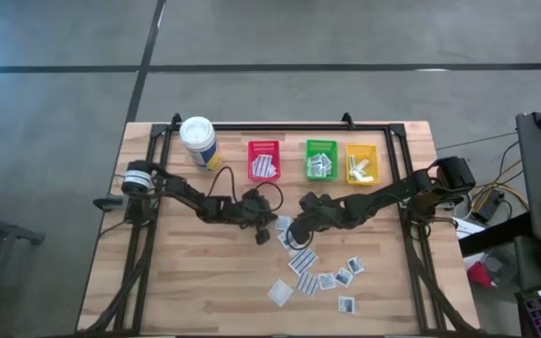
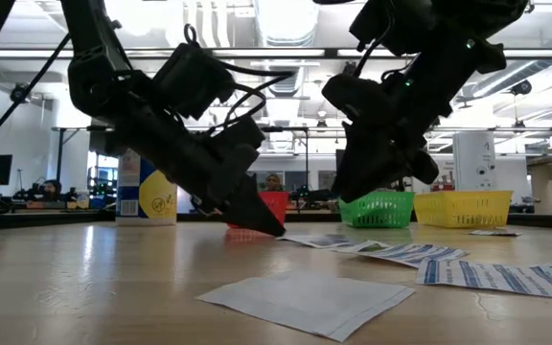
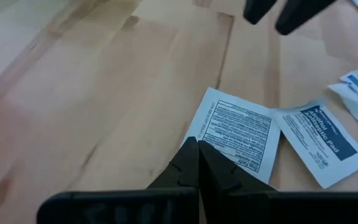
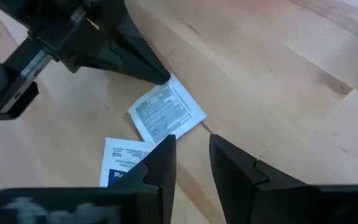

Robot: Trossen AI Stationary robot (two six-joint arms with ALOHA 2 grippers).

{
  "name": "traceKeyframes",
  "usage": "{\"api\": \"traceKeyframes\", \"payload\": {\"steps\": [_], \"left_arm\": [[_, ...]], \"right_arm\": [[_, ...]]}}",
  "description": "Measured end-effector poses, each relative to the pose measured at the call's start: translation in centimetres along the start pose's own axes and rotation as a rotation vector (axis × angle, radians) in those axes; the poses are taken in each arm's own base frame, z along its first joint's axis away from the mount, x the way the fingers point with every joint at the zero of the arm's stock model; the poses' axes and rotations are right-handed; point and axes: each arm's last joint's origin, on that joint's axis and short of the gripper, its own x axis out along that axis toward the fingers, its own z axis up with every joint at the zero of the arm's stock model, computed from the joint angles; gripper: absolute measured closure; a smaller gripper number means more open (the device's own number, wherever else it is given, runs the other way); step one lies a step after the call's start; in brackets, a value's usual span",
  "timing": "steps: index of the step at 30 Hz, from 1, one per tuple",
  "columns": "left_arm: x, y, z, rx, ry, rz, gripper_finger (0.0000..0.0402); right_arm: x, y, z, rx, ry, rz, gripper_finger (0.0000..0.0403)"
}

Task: Pick & Place First Aid Supplies
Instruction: Put the alcohol pad in the green bin

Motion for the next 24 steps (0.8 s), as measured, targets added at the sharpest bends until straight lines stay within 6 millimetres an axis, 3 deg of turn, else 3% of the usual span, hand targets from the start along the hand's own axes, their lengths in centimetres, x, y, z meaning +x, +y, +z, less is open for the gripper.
{"api": "traceKeyframes", "payload": {"steps": [24], "left_arm": [[0.0, 0.6, -1.1, -0.206, 0.086, 0.088, 0.0401]], "right_arm": [[0.0, 0.6, 0.5, 0.118, -0.048, 0.064, 0.0289]]}}
